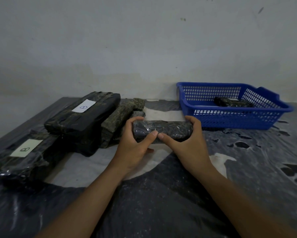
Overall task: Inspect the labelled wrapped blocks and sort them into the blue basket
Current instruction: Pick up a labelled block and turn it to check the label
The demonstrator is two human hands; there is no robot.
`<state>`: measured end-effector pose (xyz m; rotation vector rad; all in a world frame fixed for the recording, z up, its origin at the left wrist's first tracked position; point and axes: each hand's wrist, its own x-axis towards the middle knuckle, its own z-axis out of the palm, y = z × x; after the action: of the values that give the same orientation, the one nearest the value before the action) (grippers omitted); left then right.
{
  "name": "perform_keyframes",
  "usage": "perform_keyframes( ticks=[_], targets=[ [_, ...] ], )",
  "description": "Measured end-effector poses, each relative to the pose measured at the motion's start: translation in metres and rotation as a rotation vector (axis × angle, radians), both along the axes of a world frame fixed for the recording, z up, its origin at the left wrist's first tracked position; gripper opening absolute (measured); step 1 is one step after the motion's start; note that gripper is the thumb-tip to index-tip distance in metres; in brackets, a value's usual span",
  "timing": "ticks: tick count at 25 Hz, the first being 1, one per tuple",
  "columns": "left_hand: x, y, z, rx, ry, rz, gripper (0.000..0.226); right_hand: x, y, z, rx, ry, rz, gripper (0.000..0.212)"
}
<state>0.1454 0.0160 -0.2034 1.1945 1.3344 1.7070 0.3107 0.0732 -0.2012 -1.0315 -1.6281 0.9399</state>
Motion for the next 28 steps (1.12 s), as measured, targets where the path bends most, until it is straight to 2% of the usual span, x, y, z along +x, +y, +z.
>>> perform_keyframes(
  ticks=[2, 3, 6, 7, 11, 13, 17, 22, 25, 28],
  targets=[
    [-0.001, 0.0007, -0.0002, -0.017, -0.006, 0.001, 0.042, 0.0014, 0.0005, 0.0007, -0.027, 0.015, 0.018, 0.099],
    [-0.0011, 0.0017, 0.0007, -0.022, -0.037, -0.006, 0.039, 0.0025, 0.002, 0.0014, -0.061, 0.062, 0.046, 0.089],
    [-0.0024, 0.0048, 0.0045, -0.06, -0.237, -0.037, 0.033, 0.0021, 0.0037, 0.0067, -0.18, 0.265, 0.107, 0.038],
    [-0.0026, 0.0052, 0.0049, -0.07, -0.267, -0.032, 0.033, 0.0014, 0.0043, 0.0071, -0.187, 0.293, 0.105, 0.029],
    [-0.0019, 0.0059, 0.0028, -0.048, -0.173, 0.022, 0.014, -0.0019, 0.0063, 0.0033, -0.131, 0.243, 0.081, 0.017],
    [-0.0017, 0.0053, 0.0021, -0.038, -0.157, 0.029, 0.013, -0.0019, 0.0069, 0.0025, -0.148, 0.247, 0.081, 0.017],
    [0.0007, 0.0031, 0.0042, -0.027, -0.14, 0.033, 0.02, -0.0026, 0.0041, 0.0016, -0.075, 0.167, 0.039, 0.033],
    [0.0025, 0.0022, 0.0049, -0.007, -0.089, 0.037, 0.024, -0.0031, 0.0038, 0.0007, -0.097, 0.121, -0.01, 0.053],
    [0.0013, 0.0024, 0.0037, 0.011, -0.067, 0.029, 0.022, -0.0034, 0.0031, -0.0001, -0.077, 0.077, -0.036, 0.053],
    [-0.0008, 0.0035, 0.003, 0.05, -0.042, 0.012, 0.021, -0.0018, 0.0035, 0.0028, -0.084, 0.134, 0.021, 0.043]
  ],
)
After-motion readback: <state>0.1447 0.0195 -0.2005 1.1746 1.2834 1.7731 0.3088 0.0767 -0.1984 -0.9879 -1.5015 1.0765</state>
